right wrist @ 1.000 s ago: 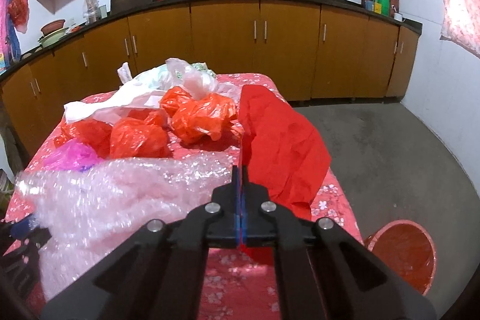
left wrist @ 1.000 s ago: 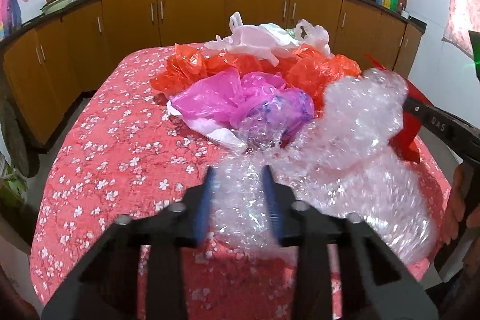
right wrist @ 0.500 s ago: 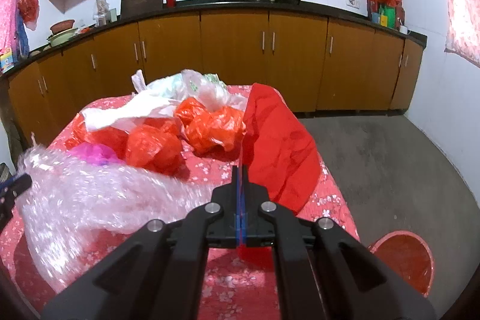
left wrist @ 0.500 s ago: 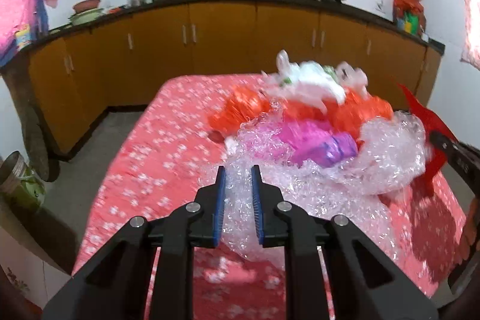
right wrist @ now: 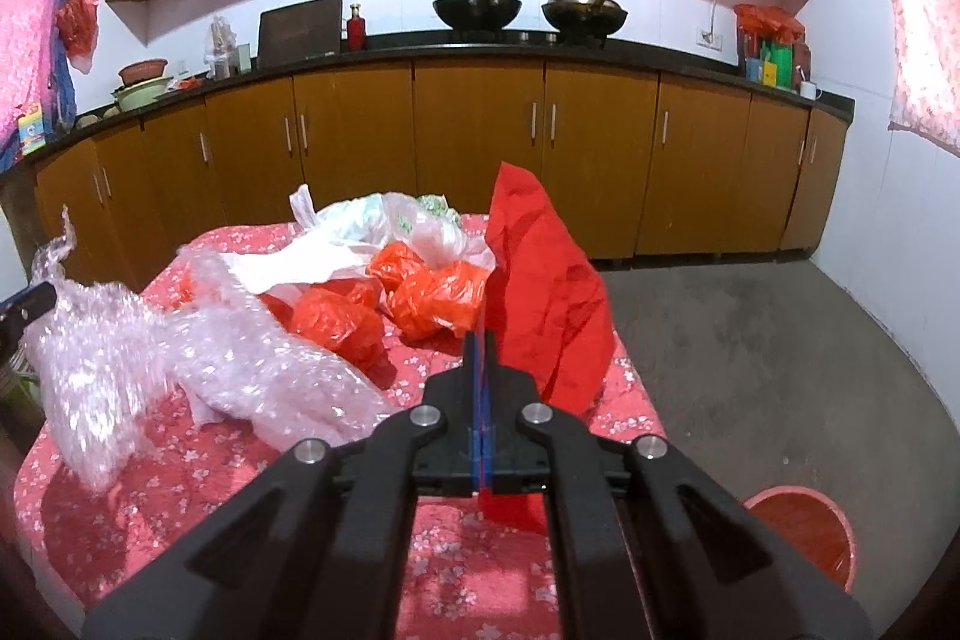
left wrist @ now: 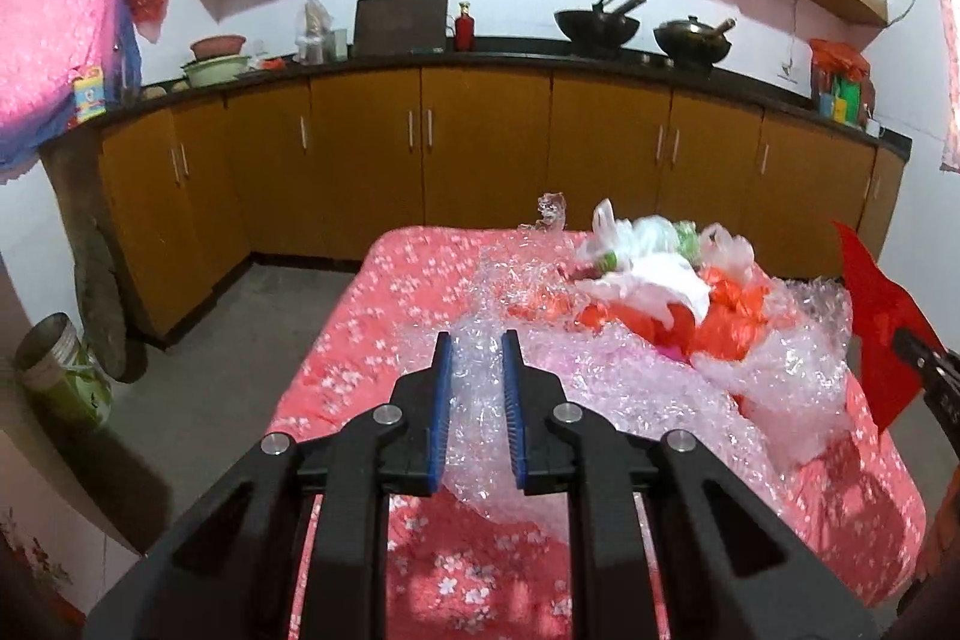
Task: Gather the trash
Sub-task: 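Lift the red cloth and bubble wrap and carry both toward the orange wastebasket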
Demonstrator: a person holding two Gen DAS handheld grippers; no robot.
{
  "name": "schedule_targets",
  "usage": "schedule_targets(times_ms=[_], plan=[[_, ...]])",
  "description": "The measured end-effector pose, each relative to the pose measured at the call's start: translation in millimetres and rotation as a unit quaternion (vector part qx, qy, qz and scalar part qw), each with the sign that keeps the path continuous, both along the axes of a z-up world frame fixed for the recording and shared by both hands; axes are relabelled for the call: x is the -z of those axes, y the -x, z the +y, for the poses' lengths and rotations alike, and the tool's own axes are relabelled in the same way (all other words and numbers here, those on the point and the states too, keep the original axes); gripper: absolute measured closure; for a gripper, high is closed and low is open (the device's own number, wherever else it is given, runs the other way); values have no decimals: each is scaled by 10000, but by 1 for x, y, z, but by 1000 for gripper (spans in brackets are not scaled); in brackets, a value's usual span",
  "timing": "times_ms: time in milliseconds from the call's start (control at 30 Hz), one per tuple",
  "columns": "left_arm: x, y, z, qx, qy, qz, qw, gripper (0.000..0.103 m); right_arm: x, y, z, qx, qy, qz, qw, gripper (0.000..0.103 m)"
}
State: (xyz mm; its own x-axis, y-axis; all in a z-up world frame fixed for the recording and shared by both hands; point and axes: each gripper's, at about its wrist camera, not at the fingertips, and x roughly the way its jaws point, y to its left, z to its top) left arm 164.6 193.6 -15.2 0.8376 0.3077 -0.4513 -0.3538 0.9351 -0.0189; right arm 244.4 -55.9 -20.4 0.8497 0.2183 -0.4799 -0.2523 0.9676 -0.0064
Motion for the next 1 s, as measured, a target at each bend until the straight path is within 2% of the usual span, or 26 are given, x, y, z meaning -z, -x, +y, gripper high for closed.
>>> schedule_targets(times_ms=[500,600,767,1000], plan=[[-42,-25,-21,-137,-514,-295,9981,87,-17,12,-42,321,-125,-211,9992,101],[-47,-27,-30,-64,-466,-364,9982,87,-17,13,-60,507,-141,-218,9984,101],[-52,-34,-65,386,-549,-455,9967,87,-12,14,-100,942,-65,-210,9953,101],[-44,-58,-146,1370,-441,-417,9887,87,11,19,-170,1737,124,-19,9847,101]])
